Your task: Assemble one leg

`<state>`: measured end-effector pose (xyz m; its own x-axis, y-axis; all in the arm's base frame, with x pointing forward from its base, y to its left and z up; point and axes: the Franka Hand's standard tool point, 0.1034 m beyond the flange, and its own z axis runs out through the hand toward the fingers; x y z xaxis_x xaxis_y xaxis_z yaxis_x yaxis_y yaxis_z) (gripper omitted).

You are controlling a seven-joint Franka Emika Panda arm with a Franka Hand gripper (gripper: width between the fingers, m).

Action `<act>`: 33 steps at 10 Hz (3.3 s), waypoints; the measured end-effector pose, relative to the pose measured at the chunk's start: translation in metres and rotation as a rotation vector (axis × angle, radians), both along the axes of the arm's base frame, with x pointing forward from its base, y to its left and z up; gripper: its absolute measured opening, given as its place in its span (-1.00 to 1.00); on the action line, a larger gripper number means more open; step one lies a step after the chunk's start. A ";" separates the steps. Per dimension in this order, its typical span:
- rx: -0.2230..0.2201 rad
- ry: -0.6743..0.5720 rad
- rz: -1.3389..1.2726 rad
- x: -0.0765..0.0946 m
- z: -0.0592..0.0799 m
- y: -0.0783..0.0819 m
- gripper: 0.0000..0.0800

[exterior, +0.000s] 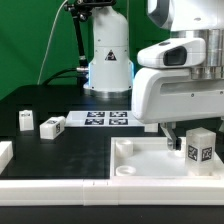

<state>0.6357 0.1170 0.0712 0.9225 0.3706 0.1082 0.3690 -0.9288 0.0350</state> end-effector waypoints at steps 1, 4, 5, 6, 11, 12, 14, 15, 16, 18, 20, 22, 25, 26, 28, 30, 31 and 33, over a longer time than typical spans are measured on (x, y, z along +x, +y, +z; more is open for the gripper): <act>-0.007 -0.004 0.049 0.001 0.001 -0.001 0.62; -0.002 -0.003 0.010 0.000 0.000 -0.001 0.12; 0.001 -0.002 -0.009 0.000 0.000 -0.001 -0.27; 0.011 -0.001 -0.076 0.000 0.000 0.000 -0.27; 0.074 0.010 -0.591 -0.002 -0.001 0.004 -0.27; 0.096 0.014 -0.714 -0.002 -0.001 0.004 -0.27; 0.122 0.020 -0.879 -0.002 -0.001 0.003 -0.27; 0.138 0.025 -0.993 -0.002 -0.001 0.002 -0.27; 0.146 0.027 -1.083 -0.002 -0.001 0.002 -0.27; 0.165 0.030 -1.290 -0.002 -0.001 0.003 -0.27; 0.173 0.031 -1.352 -0.002 -0.001 0.003 -0.27; 0.167 0.030 -1.290 -0.002 -0.001 0.004 0.17; 0.139 0.026 -1.027 -0.003 -0.002 0.006 0.58; 0.131 0.025 -0.934 -0.004 -0.002 0.009 0.62; 0.110 0.022 -0.713 -0.004 -0.002 0.012 0.62; 0.084 0.015 -0.473 -0.003 -0.002 0.010 0.62; 0.072 0.006 -0.355 -0.001 -0.001 0.007 0.62; 0.050 -0.001 -0.187 -0.001 0.000 0.005 0.62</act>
Offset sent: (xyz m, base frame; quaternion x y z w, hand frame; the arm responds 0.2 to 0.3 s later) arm 0.0000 0.0000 0.0000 0.0000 0.0000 0.0799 0.9968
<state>0.6352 0.1224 0.0707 0.9746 0.1870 0.1229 0.1900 -0.9817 -0.0131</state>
